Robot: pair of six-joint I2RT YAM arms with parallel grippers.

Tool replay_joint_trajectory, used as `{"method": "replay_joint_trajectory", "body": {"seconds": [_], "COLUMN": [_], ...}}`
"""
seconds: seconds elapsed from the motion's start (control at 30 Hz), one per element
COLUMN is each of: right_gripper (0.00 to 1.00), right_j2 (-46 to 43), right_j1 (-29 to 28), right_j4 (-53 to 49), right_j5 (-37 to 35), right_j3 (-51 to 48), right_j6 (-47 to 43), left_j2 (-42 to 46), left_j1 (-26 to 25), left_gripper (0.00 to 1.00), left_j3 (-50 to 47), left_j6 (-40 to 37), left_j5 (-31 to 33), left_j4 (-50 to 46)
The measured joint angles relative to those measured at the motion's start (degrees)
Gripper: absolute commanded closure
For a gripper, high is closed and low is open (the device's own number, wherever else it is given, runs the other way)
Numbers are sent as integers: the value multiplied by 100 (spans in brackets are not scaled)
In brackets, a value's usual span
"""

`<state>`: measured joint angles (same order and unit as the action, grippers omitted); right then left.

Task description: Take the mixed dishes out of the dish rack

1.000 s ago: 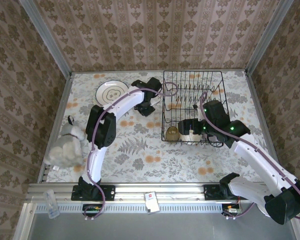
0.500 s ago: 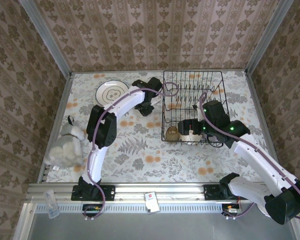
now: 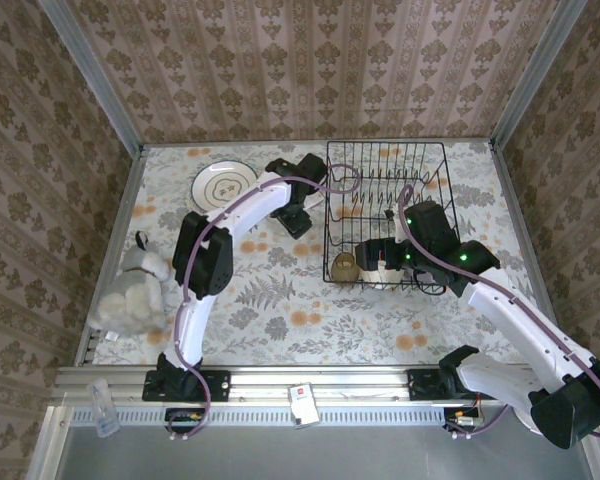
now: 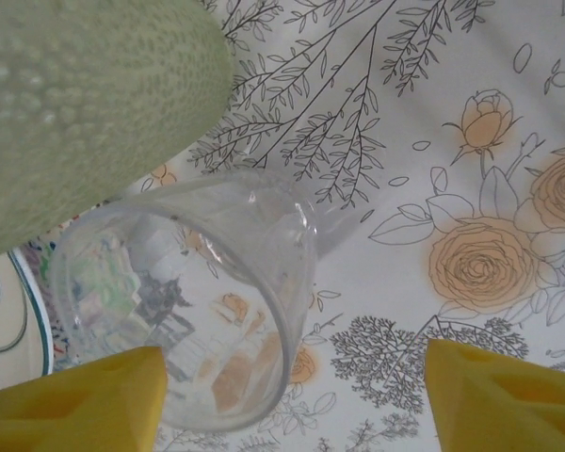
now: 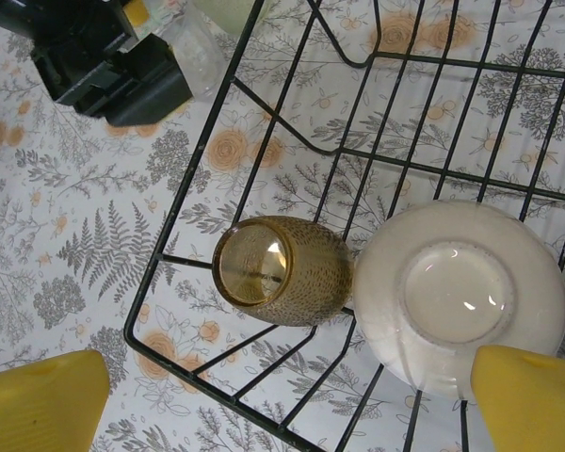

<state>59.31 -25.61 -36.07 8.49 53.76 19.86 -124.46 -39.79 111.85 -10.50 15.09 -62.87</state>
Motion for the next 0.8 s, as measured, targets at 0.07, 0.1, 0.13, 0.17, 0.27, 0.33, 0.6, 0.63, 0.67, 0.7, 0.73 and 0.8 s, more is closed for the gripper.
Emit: {"method": "replay_joint_trajectory", "body": {"seconds": [0.07,0.1,0.13,0.17,0.27,0.33,0.6,0.63,0.67,0.7,0.73,0.8], "right_gripper": [0,0,0,0,0,0,2,2,3,4,5,7], "right_j2": [0,0,0,0,0,0,28,66,118,173,247,411], "right_j1": [-7,-7,-7,-7,-11,-17,-24,-44,-72,-107,-155,-251], "right_j4": [0,0,0,0,-2,-9,-90,-114,-149,-170,-201,-243], "right_j5": [-22,-33,-39,-44,-66,-68,-81,-83,-85,-87,-116,-177], "right_j3": [0,0,0,0,0,2,70,105,146,184,240,352], "right_j6": [0,0,0,0,-2,-2,-9,-17,-22,-26,-28,-48], "left_j2": [142,221,317,413,682,872,2037,2271,2518,2765,3062,3716], "left_j1": [-22,-28,-33,-46,-76,-101,-94,-79,-61,-33,13,164], "left_gripper": [6,1,0,0,0,0,0,0,0,0,0,0], "left_j3": [-2,-2,-2,-2,-22,-96,-1174,-1392,-1613,-1816,-2061,-2570], "left_j6": [13,2,22,24,22,22,273,334,400,452,509,634], "left_j5": [15,33,52,70,151,208,387,385,365,326,240,-28], "left_j4": [-24,-35,-50,-66,-107,-103,4,72,160,260,409,743]}}
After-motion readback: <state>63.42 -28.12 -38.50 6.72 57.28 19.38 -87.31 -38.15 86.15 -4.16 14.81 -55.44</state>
